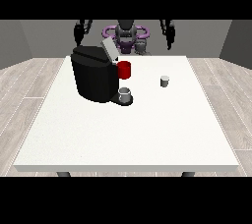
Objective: Insert the coffee pod into the coffee machine and close the lid
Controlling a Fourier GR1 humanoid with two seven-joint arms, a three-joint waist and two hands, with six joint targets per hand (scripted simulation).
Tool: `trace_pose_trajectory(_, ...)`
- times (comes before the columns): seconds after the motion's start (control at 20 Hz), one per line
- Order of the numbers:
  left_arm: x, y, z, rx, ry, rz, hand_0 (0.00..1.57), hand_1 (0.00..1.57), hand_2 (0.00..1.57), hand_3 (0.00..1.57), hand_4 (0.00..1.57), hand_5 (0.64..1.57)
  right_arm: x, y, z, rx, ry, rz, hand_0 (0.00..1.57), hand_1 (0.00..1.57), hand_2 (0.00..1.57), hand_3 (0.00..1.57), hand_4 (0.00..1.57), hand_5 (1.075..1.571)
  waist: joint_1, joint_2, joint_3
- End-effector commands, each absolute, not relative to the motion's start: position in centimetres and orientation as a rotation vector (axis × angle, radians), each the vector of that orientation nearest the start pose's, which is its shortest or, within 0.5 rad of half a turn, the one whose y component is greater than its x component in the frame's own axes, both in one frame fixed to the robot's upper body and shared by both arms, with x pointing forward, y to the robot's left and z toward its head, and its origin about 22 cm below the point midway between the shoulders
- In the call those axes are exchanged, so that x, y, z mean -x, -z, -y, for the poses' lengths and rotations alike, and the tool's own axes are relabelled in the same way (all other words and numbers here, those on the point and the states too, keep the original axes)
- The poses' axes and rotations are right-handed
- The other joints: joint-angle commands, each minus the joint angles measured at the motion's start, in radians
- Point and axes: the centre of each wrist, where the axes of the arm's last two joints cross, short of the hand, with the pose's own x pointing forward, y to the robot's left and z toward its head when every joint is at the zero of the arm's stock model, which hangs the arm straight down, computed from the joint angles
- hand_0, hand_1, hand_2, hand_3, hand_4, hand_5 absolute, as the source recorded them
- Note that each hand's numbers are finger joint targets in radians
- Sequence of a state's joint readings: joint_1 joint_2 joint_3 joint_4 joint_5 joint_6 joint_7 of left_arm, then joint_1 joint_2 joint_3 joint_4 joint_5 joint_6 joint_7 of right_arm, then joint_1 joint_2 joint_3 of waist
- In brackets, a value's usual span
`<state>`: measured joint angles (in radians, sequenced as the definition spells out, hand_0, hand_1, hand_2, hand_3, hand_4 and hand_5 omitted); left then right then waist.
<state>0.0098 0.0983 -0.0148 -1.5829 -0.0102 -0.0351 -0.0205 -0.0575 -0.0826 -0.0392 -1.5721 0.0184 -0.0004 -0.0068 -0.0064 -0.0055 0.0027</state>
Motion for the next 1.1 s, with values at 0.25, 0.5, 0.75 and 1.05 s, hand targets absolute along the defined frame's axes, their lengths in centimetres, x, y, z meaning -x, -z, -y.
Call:
trace_pose_trajectory(0.25, -25.4, -2.9, -29.5, -0.17, 0.508, 1.675, 0.0, 0.0, 0.0, 0.0, 0.0, 1.571, -25.6, -0.5, 25.6, 0.064, -0.069, 1.582, 0.0, 0.0, 0.0, 0.0, 0.0, 1.571, -0.012, 0.045, -0.0026)
trace_pose_trajectory(0.5, -28.9, -6.5, -34.0, -0.353, 0.599, 1.6, 0.0, 0.0, 0.0, 0.0, 0.0, 1.571, -26.8, -2.7, 23.7, 0.231, -0.117, 1.723, 0.0, 0.0, 0.0, 0.0, 0.0, 1.571, -0.11, 0.133, -0.0029)
trace_pose_trajectory(0.75, -31.4, -7.4, -36.5, -0.417, 0.629, 1.552, 0.0, 0.0, 0.0, 0.0, 0.0, 1.571, -27.1, -4.0, 21.0, 0.21, -0.154, 1.753, 0.0, 0.0, 0.0, 0.0, 0.0, 1.571, -0.159, 0.173, -0.0033)
trace_pose_trajectory(1.05, -32.3, -7.1, -39.9, -0.481, 0.686, 1.473, 0.0, 0.0, 0.0, 0.0, 0.0, 1.571, -27.4, -5.6, 20.3, 0.161, -0.154, 1.793, 0.0, 0.0, 0.0, 0.0, 0.0, 1.571, -0.195, 0.258, -0.0035)
